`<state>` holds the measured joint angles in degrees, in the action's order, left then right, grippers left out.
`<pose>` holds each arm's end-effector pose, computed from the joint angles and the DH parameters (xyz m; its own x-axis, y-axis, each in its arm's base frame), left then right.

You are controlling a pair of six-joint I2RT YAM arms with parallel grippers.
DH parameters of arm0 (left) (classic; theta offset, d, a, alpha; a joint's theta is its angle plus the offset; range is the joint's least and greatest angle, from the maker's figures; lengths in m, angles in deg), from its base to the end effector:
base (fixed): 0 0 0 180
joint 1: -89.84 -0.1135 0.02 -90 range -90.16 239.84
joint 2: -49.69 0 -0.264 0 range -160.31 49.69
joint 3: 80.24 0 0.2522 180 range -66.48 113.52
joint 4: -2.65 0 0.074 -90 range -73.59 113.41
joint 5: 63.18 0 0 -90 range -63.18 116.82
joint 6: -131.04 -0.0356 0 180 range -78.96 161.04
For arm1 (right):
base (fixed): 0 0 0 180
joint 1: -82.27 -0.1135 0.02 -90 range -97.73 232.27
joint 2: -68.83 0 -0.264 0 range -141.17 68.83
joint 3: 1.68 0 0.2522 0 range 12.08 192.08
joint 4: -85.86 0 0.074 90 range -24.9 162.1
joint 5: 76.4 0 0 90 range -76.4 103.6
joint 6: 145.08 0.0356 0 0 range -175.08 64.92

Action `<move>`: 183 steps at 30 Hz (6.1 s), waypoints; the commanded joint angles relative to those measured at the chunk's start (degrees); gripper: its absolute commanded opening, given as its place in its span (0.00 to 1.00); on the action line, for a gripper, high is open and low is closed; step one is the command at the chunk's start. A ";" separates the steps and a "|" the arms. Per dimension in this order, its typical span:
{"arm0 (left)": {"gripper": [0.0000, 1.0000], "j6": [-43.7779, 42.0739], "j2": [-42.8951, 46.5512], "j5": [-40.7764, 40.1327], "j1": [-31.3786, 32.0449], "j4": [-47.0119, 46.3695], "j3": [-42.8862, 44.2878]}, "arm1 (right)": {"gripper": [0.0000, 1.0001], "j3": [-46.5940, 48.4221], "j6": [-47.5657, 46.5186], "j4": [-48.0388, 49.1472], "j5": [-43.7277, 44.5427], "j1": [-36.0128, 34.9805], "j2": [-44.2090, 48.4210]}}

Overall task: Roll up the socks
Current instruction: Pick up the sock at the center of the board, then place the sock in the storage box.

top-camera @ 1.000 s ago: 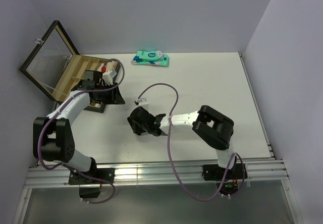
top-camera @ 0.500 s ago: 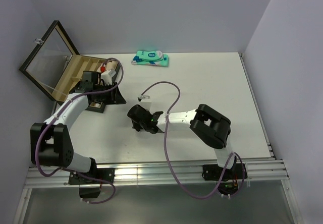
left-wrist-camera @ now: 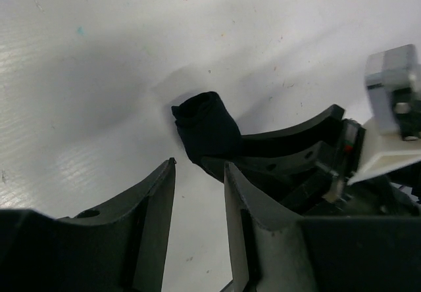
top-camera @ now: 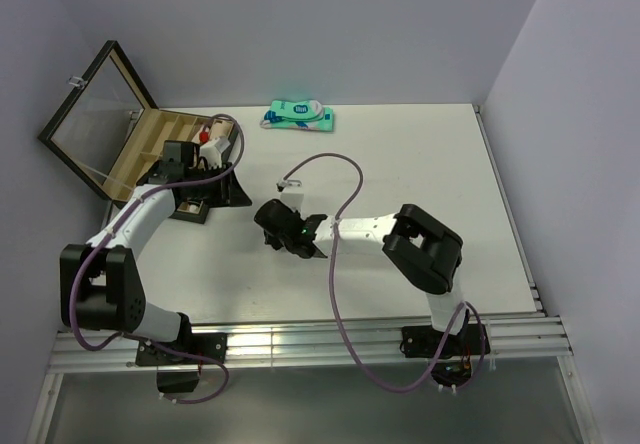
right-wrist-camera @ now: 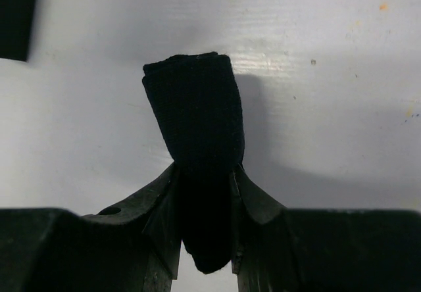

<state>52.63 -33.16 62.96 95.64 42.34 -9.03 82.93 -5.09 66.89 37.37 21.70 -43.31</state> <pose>0.2947 -0.0510 0.2443 -0.8510 -0.0766 -0.5196 0.2830 0.7664 -0.5766 0.2171 0.3557 0.1642 -0.7352 0.1233 -0.6665 -0.1518 0.9284 0.3393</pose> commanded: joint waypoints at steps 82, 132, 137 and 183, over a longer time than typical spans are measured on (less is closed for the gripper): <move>0.00 2.38 5.76 0.69 -0.09 -7.04 2.40 | 0.50 8.26 -14.32 8.64 1.81 -4.37 9.74; 0.00 -42.34 -50.83 -26.03 -12.39 4.75 71.84 | 0.62 -22.07 -18.09 11.45 4.97 6.52 36.38; 0.00 -44.20 -52.06 -28.84 -12.66 2.46 70.96 | 0.62 -21.55 -18.71 11.80 3.66 6.70 34.45; 0.00 -39.64 -60.59 -17.94 -12.48 23.82 75.97 | 0.59 -20.31 -18.18 11.98 -0.65 6.96 28.81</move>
<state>9.38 -92.41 45.45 82.57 63.24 65.83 60.83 -23.40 77.18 36.21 28.28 -14.76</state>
